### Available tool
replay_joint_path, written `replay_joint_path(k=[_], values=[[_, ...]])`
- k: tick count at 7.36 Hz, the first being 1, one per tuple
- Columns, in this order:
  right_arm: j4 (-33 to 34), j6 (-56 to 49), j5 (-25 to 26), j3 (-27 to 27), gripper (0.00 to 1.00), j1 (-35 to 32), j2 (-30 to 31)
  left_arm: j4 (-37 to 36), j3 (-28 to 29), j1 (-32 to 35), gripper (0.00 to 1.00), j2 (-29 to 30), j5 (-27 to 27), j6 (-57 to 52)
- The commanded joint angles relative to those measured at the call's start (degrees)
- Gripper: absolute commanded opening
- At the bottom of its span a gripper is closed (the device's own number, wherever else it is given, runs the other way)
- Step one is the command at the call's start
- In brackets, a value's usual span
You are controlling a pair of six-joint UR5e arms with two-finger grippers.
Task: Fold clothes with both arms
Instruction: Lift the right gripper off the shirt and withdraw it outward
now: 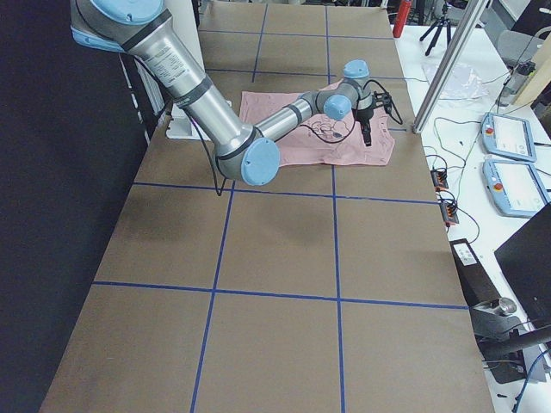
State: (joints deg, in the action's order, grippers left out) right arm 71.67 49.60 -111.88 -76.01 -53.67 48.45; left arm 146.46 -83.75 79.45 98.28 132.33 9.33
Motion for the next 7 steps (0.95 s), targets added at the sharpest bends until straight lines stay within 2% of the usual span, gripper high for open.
replay_joint_path(k=[1, 3, 4, 5, 6, 7], values=[[-0.5, -18.3, -13.7, -7.1, 1.00, -10.5, 11.3, 2.3, 0.0, -2.5, 1.00, 0.2, -1.7, 8.3], [-0.4, -36.2, -21.7, -8.8, 1.00, -20.6, 21.5, 2.3, -1.9, -8.5, 1.00, 0.4, -8.5, 19.1], [-0.6, -39.6, -24.1, -8.8, 1.00, -24.4, 24.4, 2.0, -3.2, -13.9, 1.00, 2.1, -13.7, 29.8], [-0.6, -39.8, -24.3, -9.4, 1.00, -25.4, 26.2, 1.5, -2.7, -20.2, 0.94, 4.2, -18.6, 37.3], [-0.6, -39.7, -24.3, -9.8, 1.00, -25.4, 26.7, -0.6, -2.2, -25.3, 0.83, 6.6, -23.0, 44.1], [-0.6, -39.7, -24.1, -9.8, 1.00, -25.4, 26.7, -5.3, -2.1, -29.2, 0.76, 9.2, -28.3, 48.3]])
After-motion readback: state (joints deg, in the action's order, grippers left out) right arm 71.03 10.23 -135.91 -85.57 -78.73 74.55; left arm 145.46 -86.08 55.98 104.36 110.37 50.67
